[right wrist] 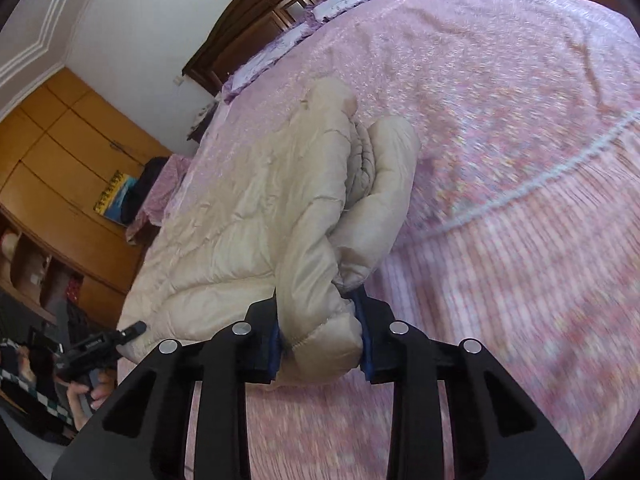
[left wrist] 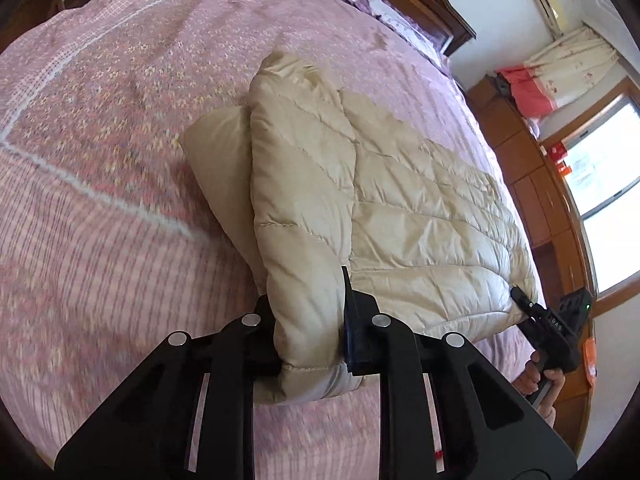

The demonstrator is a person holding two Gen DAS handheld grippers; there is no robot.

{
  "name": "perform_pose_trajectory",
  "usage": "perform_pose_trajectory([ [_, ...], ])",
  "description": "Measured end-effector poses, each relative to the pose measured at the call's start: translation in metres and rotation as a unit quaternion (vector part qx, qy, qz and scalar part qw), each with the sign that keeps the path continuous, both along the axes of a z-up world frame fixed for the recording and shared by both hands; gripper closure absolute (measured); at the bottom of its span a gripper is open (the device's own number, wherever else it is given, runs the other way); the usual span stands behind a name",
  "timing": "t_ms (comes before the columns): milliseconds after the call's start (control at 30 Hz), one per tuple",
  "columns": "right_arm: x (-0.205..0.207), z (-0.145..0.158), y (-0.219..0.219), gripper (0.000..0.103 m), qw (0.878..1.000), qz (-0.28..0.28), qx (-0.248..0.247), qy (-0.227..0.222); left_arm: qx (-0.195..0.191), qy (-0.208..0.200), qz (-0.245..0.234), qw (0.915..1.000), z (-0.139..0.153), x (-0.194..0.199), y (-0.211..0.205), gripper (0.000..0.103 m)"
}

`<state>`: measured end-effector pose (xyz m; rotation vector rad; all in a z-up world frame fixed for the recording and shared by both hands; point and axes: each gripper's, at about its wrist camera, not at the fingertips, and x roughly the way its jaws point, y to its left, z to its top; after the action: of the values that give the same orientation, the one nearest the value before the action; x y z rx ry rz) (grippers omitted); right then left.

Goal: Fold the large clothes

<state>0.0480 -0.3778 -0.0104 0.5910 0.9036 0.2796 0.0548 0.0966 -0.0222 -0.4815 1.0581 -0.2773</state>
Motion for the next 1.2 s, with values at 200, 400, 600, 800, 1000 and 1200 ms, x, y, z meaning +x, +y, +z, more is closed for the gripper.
perform_pose_trajectory([
  [200,-0.041,-0.002,-0.014,0.073,1.0,-0.006,-0.005,0.013,0.007,0.015,-0.017,0.9997,-0.003,-0.044,-0.006,0.083],
  [400,-0.048,-0.025,-0.018,0.063,0.999,-0.021,-0.008,0.03,0.057,0.011,-0.019,0.9981,-0.017,-0.063,-0.014,0.064],
  [600,-0.057,-0.028,-0.025,0.03,0.998,-0.043,-0.037,0.028,0.102,-0.011,0.003,0.9947,0.001,-0.076,-0.009,0.042],
  [800,-0.066,-0.026,-0.045,0.018,0.998,-0.064,-0.019,0.009,0.142,-0.05,0.011,0.9885,0.042,-0.096,-0.005,0.04],
  [1000,-0.05,-0.039,-0.049,0.016,0.997,-0.055,0.046,0.029,0.141,-0.087,-0.033,0.9857,0.068,-0.086,-0.034,0.036],
  [1200,-0.041,-0.042,-0.036,0.015,0.998,-0.035,0.016,0.046,0.125,-0.069,-0.092,0.9855,0.051,-0.056,-0.093,0.036],
])
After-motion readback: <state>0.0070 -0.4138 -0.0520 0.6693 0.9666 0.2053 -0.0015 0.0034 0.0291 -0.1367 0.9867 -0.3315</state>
